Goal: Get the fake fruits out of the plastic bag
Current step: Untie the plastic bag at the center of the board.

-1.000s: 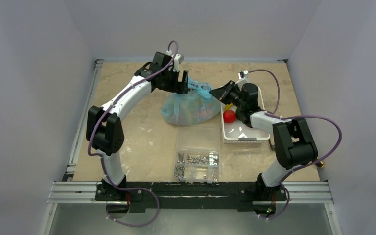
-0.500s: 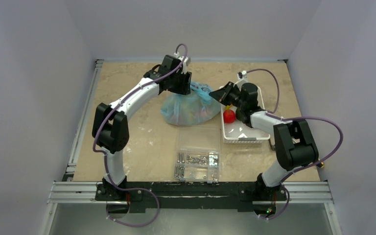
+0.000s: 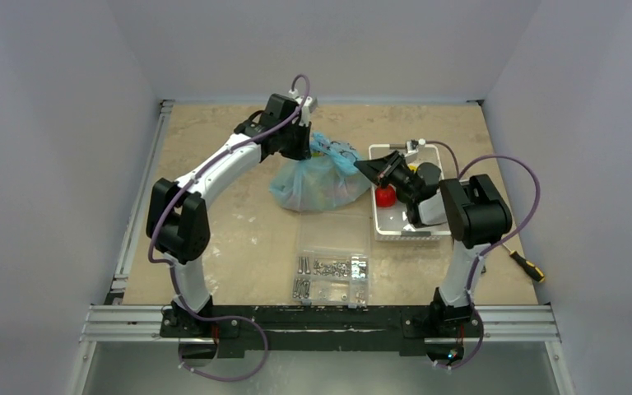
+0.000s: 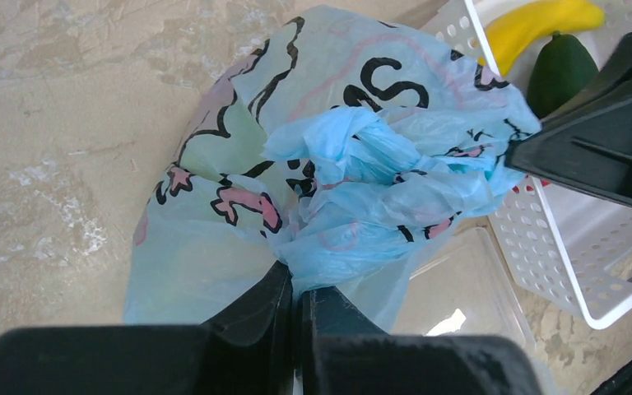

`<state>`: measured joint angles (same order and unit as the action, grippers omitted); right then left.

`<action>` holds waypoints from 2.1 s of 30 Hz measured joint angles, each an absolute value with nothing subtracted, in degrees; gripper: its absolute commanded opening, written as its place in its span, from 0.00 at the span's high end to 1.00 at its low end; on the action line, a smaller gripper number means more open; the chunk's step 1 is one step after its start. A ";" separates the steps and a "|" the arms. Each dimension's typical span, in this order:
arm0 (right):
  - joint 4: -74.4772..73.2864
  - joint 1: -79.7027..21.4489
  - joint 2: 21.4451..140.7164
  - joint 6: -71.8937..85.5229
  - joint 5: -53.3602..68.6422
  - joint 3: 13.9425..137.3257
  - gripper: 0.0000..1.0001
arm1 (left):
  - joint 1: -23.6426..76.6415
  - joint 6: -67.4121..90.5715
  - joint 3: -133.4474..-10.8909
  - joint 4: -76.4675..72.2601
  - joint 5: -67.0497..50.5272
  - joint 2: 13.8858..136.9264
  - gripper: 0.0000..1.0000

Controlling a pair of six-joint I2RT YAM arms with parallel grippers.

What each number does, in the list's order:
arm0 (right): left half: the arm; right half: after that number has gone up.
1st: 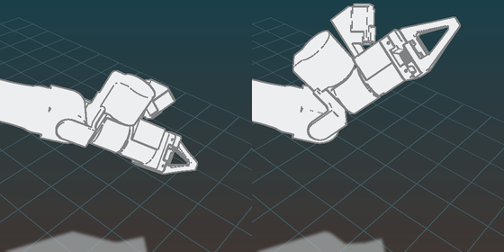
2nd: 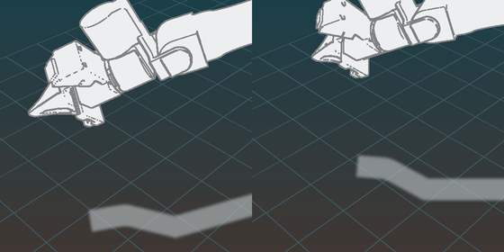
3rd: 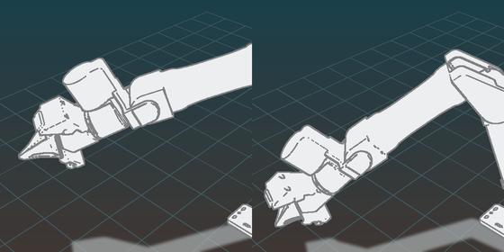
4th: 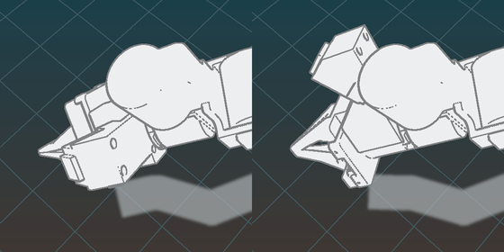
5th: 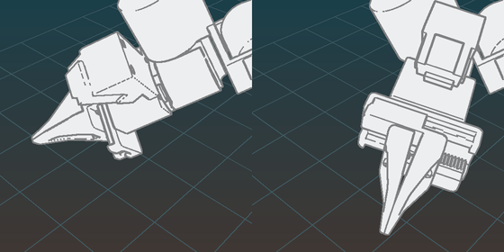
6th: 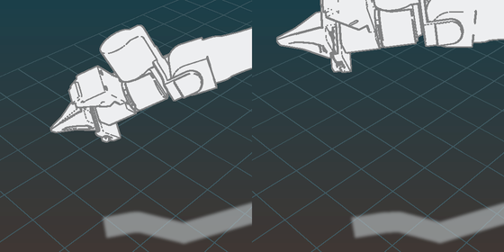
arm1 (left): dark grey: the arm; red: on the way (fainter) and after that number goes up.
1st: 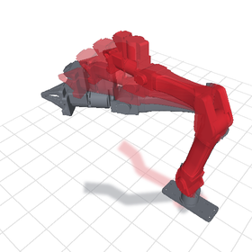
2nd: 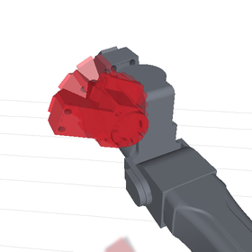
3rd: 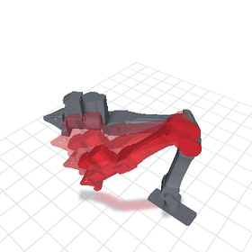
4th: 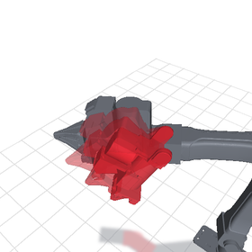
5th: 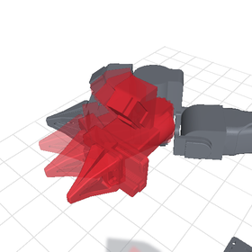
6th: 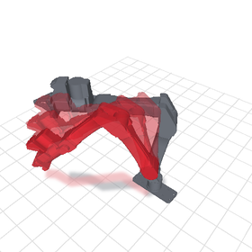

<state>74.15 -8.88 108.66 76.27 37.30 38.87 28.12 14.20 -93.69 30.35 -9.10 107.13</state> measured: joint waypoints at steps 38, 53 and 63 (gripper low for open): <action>-4.93 -39.90 88.07 9.23 -27.81 66.04 0.29 | 28.32 15.46 -92.77 30.98 -14.22 106.98 1.00; 2.92 -34.83 81.91 20.01 -27.42 55.09 0.84 | 28.80 15.44 -92.77 31.33 -14.04 106.98 1.00; 23.53 -18.11 80.01 35.97 6.46 42.33 0.97 | 28.51 14.55 -92.77 31.51 -14.09 106.59 0.61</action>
